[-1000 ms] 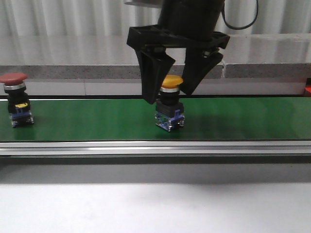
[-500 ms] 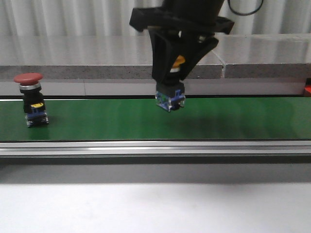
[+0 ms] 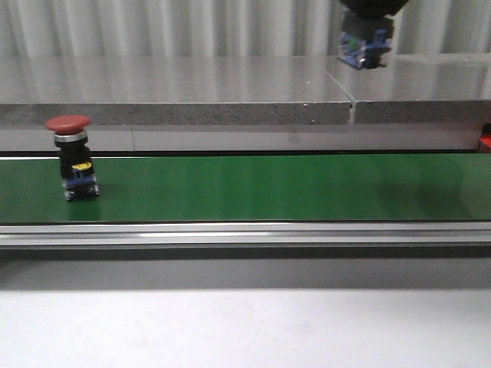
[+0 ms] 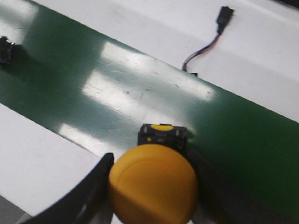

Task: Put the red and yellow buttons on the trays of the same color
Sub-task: 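Lower the yellow button into the yellow tray and open the right gripper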

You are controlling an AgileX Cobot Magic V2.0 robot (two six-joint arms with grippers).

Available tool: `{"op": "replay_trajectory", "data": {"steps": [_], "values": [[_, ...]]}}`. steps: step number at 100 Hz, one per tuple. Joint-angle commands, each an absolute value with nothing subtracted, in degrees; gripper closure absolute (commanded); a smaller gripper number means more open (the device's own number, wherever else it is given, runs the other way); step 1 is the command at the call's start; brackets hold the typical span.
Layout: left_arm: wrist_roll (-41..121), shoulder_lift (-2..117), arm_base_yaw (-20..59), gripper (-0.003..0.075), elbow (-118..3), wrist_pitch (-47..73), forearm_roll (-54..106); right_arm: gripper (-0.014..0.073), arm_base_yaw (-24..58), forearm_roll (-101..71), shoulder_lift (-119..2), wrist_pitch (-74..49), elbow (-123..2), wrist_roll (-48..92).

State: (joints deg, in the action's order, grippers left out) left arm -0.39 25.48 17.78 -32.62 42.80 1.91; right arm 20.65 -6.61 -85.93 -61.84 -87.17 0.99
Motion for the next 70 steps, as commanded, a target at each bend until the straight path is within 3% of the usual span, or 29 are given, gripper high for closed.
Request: {"op": "replay_trajectory", "data": {"steps": [1, 70], "values": [[-1.02, 25.73, 18.35, 0.0741, -34.24, 39.08, 2.66, 0.0405, 17.39, -6.50, -81.64, -61.71, -88.96, 0.82], [-1.02, 25.73, 18.35, 0.0741, -34.24, 39.08, 2.66, 0.0405, -14.08, -4.38, -77.47, -66.51, -88.91, -4.35]]}}
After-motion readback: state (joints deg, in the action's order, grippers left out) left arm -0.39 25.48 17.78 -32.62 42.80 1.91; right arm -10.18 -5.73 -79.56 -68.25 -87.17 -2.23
